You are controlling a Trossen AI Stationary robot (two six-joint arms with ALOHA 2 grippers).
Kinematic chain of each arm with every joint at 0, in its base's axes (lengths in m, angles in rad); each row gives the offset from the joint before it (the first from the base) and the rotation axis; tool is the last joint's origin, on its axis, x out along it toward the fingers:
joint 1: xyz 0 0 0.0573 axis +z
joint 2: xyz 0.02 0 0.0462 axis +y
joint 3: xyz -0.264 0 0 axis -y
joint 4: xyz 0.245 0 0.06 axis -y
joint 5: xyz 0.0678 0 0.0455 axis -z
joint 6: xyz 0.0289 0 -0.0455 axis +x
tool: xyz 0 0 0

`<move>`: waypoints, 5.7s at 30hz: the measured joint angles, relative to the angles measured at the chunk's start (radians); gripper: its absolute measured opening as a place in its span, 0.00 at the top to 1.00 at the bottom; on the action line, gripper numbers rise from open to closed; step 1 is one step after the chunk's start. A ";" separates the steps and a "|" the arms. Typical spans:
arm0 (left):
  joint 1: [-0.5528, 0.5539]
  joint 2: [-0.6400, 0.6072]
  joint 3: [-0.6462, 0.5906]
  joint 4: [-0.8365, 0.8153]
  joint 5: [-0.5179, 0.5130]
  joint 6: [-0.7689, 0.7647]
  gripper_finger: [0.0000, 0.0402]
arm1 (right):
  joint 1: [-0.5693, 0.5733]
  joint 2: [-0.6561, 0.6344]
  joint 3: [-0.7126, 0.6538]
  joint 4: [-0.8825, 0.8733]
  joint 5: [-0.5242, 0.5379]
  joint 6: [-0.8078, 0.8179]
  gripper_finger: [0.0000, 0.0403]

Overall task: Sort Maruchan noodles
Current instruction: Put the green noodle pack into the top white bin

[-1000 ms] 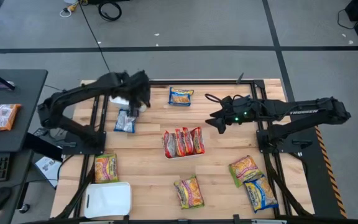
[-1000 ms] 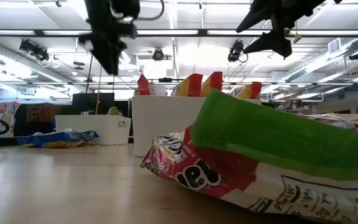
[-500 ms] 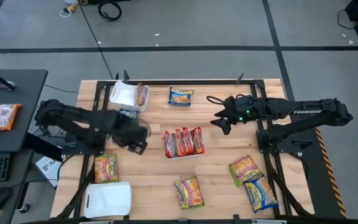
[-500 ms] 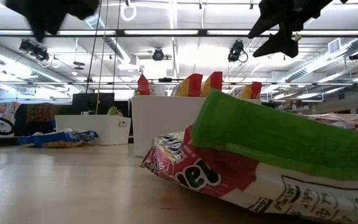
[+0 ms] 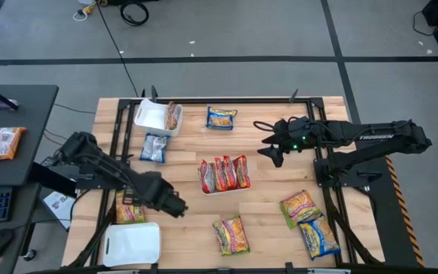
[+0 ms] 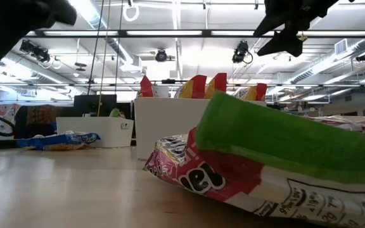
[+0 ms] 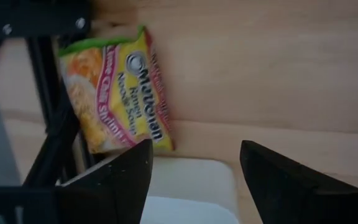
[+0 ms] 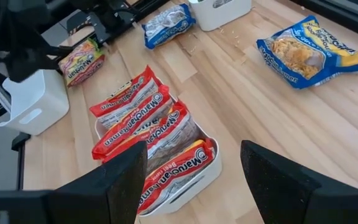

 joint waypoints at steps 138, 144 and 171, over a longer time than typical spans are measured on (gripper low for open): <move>1.379 -0.374 -0.103 0.425 -0.116 1.795 0.63 | -0.155 -0.013 0.000 -0.130 -0.022 -0.001 0.35; 1.076 -0.450 -0.101 0.433 -0.109 1.573 0.63 | -0.135 -0.013 0.000 -0.131 -0.024 -0.094 0.35; 1.316 -0.112 -0.103 0.489 -0.338 1.473 0.39 | 0.111 -0.012 0.000 -0.052 0.001 0.148 0.37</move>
